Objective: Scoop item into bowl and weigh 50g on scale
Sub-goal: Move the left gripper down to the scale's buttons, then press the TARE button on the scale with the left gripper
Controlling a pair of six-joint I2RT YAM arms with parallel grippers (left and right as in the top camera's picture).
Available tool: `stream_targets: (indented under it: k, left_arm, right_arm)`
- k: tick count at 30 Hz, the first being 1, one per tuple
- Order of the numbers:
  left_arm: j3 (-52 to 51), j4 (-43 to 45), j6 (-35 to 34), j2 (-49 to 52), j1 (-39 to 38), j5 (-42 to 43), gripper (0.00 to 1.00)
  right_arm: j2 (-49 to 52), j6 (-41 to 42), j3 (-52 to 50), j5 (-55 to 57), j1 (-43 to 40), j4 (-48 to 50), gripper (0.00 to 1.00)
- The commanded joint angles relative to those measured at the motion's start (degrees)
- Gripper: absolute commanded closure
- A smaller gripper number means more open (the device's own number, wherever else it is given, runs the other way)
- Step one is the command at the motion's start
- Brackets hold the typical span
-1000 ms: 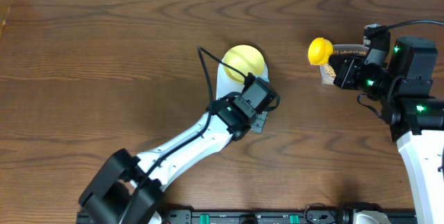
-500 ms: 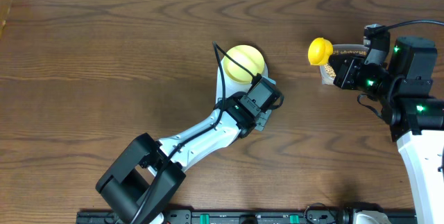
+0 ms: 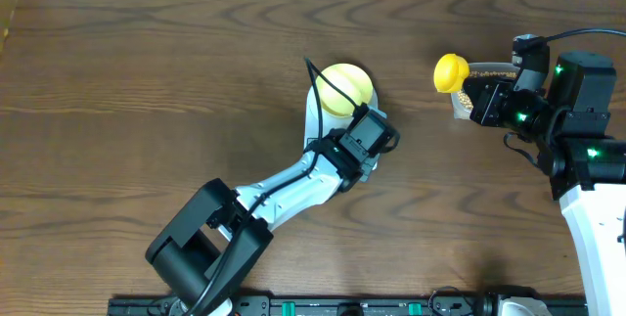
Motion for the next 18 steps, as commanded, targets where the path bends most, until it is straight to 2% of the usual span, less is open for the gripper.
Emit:
stream_targets:
  k: [1,18]
  left_arm:
    - [-0.59,-0.07,0.5,0.44,1.42,-1.79,0.92]
    - [-0.76,-1.2,1.2,1.7,1.75,1.05,0.92]
  right_arm:
    - [-0.52,-1.14,0.83,-0.42,-0.24,-0.04,0.99]
    - [-0.52,-1.14,0.83,-0.37,-0.24,-0.02,0.99]
